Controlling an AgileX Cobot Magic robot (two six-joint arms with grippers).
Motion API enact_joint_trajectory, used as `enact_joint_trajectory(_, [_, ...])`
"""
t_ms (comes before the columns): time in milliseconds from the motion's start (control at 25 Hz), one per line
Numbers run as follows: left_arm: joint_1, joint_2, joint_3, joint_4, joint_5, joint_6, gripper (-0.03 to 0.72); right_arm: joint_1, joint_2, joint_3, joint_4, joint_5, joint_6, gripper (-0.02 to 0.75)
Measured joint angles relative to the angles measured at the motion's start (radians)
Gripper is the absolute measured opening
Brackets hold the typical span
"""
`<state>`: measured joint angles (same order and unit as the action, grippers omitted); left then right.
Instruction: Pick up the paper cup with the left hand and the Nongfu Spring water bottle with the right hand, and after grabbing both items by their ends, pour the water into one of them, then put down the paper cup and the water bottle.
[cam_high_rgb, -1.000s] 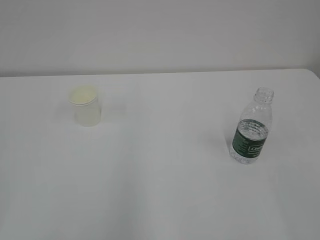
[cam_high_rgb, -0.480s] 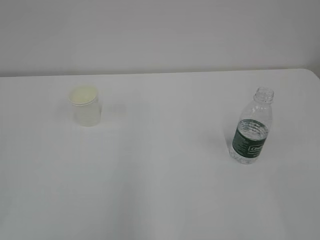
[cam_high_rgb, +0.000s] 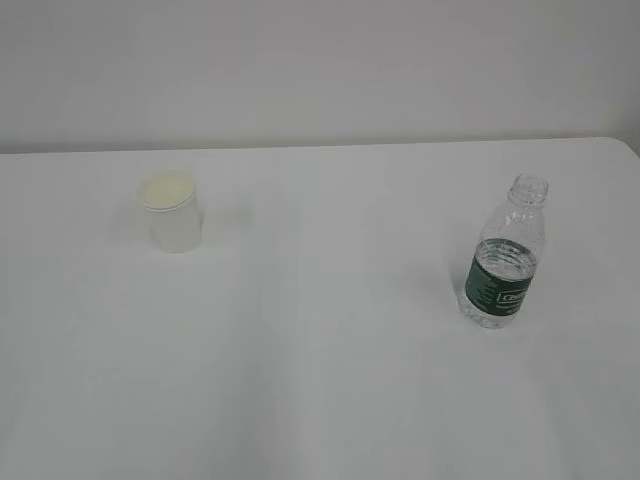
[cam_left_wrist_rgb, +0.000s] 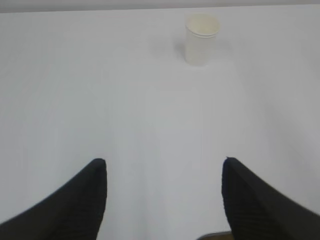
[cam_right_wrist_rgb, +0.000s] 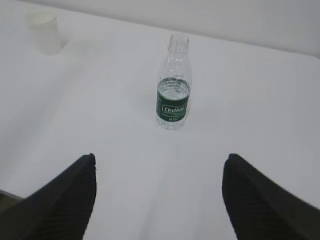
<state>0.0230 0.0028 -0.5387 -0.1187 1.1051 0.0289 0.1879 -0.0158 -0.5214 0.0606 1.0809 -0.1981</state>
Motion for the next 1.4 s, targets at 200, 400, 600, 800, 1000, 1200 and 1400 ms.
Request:
enact_joint_trajectory(200, [0.0, 0.02, -0.004, -0.012, -0.007, 0.0, 0.513, 0.0, 0.0, -0.006, 0.005, -0.046, 0.0, 0.587])
enact_joint_trajectory(400, [0.0, 0.086, -0.042, -0.018, -0.041, 0.018, 0.509, 0.0, 0.036, -0.007, 0.006, -0.097, 0.0, 0.587])
enact_joint_trajectory(600, [0.0, 0.148, -0.05, -0.023, -0.134, 0.032, 0.506, 0.0, 0.11, -0.007, 0.006, -0.173, 0.0, 0.587])
enact_joint_trajectory(800, [0.0, 0.206, -0.05, -0.025, -0.216, 0.05, 0.505, 0.0, 0.176, -0.007, 0.006, -0.265, 0.0, 0.587])
enact_joint_trajectory(1000, [0.0, 0.255, -0.05, -0.025, -0.288, 0.057, 0.505, 0.0, 0.248, -0.007, 0.006, -0.355, -0.004, 0.587])
enact_joint_trajectory(1200, [0.0, 0.298, -0.05, -0.025, -0.336, 0.074, 0.505, 0.0, 0.32, -0.007, 0.006, -0.435, -0.007, 0.587])
enact_joint_trajectory(1400, [0.0, 0.343, -0.05, -0.028, -0.393, 0.077, 0.505, 0.0, 0.389, -0.007, 0.007, -0.51, -0.018, 0.587])
